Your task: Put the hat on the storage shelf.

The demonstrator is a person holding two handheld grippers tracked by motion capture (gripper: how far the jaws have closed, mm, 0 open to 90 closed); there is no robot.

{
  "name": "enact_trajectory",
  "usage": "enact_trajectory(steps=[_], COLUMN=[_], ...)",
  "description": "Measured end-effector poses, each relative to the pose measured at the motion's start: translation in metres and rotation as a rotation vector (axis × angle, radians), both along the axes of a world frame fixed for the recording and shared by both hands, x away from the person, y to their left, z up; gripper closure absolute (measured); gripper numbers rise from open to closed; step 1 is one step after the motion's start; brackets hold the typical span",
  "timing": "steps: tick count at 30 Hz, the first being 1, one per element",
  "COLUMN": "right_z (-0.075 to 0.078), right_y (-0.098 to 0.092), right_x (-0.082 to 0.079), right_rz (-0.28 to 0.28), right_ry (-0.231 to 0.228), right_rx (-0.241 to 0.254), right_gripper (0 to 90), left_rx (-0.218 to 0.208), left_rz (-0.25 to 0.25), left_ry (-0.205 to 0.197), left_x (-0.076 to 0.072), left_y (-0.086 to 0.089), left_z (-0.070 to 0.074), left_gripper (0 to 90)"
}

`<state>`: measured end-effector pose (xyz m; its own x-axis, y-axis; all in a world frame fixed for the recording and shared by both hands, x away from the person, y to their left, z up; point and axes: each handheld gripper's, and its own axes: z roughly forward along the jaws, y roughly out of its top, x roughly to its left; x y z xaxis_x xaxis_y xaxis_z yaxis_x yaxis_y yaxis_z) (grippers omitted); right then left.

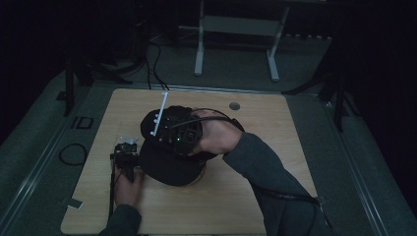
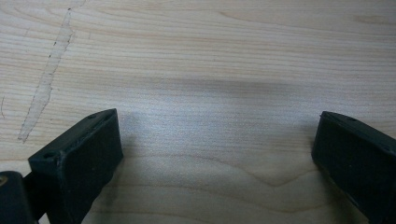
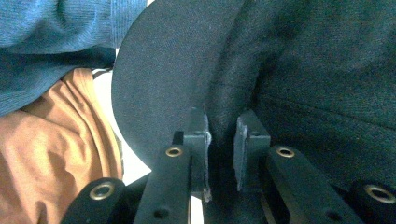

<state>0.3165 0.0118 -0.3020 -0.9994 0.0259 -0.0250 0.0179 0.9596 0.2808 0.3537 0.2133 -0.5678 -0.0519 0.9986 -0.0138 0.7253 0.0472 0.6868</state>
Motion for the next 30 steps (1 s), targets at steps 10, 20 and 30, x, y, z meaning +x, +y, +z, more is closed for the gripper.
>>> enact_trajectory(steps=[10,20,30], right_z=[-0.0034,-0.0033,0.0003], right_y=[0.0015,0.0018,-0.0018], right_x=[0.0006,0.0008,0.0039], right_rz=[0.000,0.000,-0.039], right_ry=[-0.002,0.008,-0.003], right_rx=[-0.002,-0.001,0.020], right_gripper=[67.3,54.9,45.8], left_rx=[0.002,0.001,0.003], left_rz=[-0.002,-0.002,-0.004], left_ry=[0.002,0.000,0.004], left_x=[-0.0001,0.0000,-0.0002], left_y=[0.0003,0.0001,0.0003], left_z=[0.0002,-0.0001,0.0002], left_gripper=[1.2,1.2,1.2])
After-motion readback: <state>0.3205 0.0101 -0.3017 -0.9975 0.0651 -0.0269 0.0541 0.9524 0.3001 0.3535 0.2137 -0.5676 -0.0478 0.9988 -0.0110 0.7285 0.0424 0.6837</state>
